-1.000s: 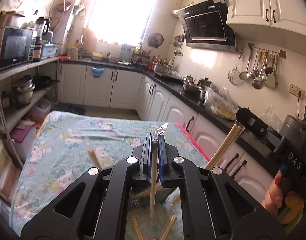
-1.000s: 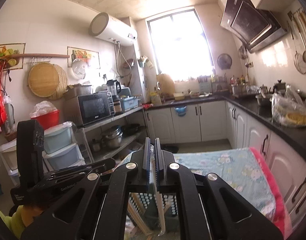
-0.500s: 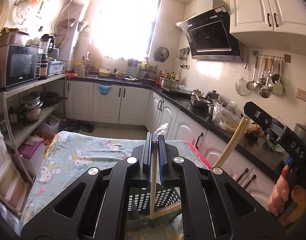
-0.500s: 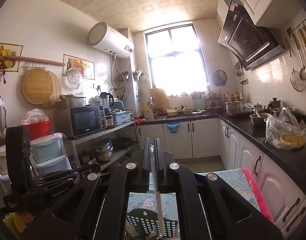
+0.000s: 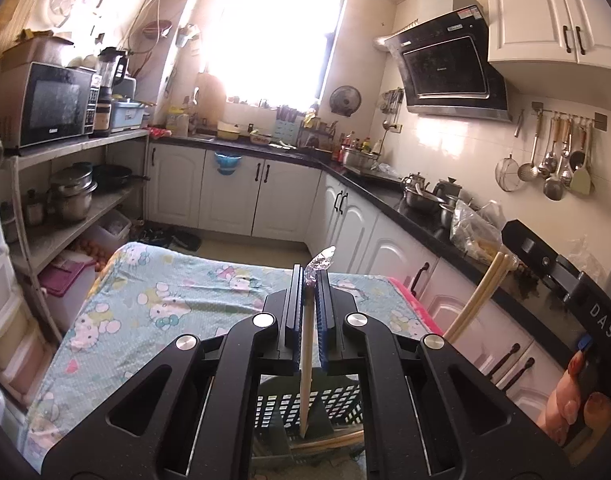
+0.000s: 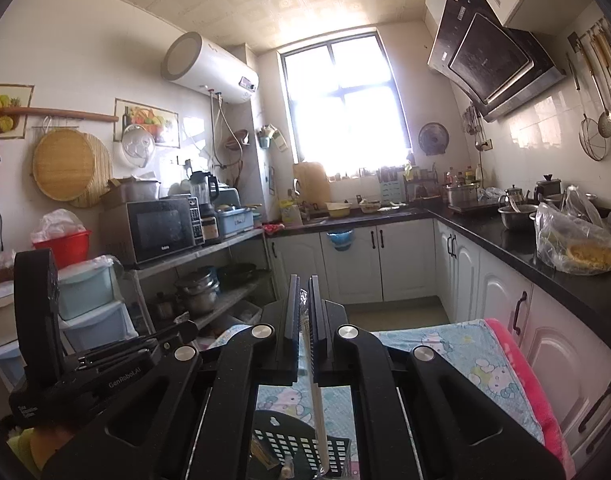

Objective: Organize utensils
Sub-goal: 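Lower the left tool's chopsticks into the holder while the right tool lowers its chopsticks in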

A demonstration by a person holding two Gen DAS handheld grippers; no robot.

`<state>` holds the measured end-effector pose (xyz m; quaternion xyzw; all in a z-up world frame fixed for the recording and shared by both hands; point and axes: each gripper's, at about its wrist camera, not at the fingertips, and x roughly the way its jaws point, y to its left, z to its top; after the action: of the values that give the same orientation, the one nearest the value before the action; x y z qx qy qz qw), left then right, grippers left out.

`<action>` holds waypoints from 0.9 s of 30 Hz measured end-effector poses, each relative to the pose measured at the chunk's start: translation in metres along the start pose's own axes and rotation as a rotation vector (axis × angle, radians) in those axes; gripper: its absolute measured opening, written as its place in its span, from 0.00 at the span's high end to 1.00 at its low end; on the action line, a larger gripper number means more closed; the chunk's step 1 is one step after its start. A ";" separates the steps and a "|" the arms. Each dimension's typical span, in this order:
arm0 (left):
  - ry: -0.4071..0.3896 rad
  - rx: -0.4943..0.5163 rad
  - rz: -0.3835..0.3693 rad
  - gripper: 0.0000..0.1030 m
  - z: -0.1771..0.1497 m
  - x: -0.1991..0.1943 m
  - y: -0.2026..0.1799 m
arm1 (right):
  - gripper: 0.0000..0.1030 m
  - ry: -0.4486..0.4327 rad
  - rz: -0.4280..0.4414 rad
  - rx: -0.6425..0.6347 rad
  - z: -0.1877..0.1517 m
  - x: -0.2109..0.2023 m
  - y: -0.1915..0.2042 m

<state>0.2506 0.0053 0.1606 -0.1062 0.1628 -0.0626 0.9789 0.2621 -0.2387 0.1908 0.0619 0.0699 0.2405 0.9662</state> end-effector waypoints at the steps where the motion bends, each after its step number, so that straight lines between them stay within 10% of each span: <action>1: 0.003 -0.004 -0.001 0.97 -0.002 0.003 0.001 | 0.96 0.003 -0.001 0.000 -0.002 0.002 -0.001; 27: 0.112 -0.042 -0.037 0.97 -0.054 0.031 0.007 | 0.95 0.124 -0.060 0.077 -0.061 0.006 -0.015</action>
<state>0.2628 -0.0027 0.0991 -0.1262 0.2167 -0.0830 0.9645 0.2643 -0.2438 0.1282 0.0819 0.1405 0.2120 0.9636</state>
